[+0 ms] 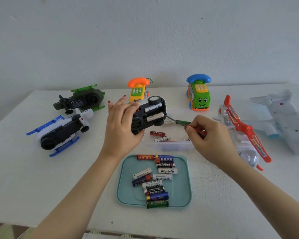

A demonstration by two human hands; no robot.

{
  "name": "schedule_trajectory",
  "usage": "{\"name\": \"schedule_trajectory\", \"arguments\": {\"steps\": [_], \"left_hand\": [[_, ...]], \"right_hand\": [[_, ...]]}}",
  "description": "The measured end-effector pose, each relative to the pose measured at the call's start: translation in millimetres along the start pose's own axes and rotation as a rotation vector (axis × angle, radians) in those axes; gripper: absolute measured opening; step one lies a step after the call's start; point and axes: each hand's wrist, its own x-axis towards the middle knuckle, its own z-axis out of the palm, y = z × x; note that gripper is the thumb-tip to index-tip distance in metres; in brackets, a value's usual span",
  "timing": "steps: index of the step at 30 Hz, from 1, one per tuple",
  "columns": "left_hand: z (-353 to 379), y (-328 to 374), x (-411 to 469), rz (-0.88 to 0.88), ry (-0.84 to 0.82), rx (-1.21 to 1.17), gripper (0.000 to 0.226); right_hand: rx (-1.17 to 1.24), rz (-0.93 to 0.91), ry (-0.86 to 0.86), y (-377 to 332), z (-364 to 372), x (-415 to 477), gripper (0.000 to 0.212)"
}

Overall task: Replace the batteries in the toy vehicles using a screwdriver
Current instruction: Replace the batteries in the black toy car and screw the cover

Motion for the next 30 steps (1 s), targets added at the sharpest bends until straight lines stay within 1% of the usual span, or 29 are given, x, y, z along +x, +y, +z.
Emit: {"name": "schedule_trajectory", "arguments": {"steps": [6, 8, 10, 13, 14, 16, 18, 20, 22, 24, 26, 30], "left_hand": [[0.5, -2.1, 2.6, 0.076, -0.006, 0.003, 0.069], [0.7, -3.5, 3.3, 0.089, -0.005, 0.001, 0.069], [0.0, -5.8, 4.2, 0.102, -0.007, -0.004, 0.069], [-1.0, -9.0, 6.5, 0.121, -0.017, -0.013, 0.070], [-0.9, -9.7, 7.3, 0.131, -0.023, -0.013, 0.069], [0.1, -11.4, 8.8, 0.144, -0.036, -0.012, 0.066], [-0.2, -13.6, 11.2, 0.142, -0.054, -0.018, 0.061], [-1.6, -15.8, 14.4, 0.132, -0.083, -0.024, 0.058], [-2.2, -17.1, 17.1, 0.122, -0.101, -0.023, 0.061], [-2.0, -15.6, 19.1, 0.102, -0.111, -0.020, 0.066], [-0.8, -12.3, 20.0, 0.077, -0.109, 0.000, 0.067], [3.6, -0.9, 17.8, -0.004, -0.084, 0.051, 0.063]], "right_hand": [[0.016, 0.078, -0.022, -1.8, -5.1, 13.7, 0.020], [0.047, 0.131, -0.045, -3.3, -7.5, 17.4, 0.021], [0.193, 0.275, -0.081, -3.5, -8.8, 19.7, 0.024], [0.564, 0.587, -0.143, -4.6, -8.5, 20.8, 0.024], [0.629, 0.646, -0.157, -5.7, -7.7, 20.3, 0.023], [0.674, 0.687, -0.157, -8.1, -5.0, 18.6, 0.021], [0.567, 0.622, -0.122, -8.4, -2.2, 16.2, 0.021], [0.389, 0.496, -0.088, -6.4, -1.5, 13.9, 0.023], [0.284, 0.399, -0.072, -5.1, -3.7, 12.6, 0.023], [0.201, 0.320, -0.049, -6.4, -7.2, 10.7, 0.022], [0.131, 0.226, -0.008, -12.8, -7.1, 7.4, 0.022], [0.089, 0.073, -0.010, -27.8, 4.2, 0.3, 0.023]]}}
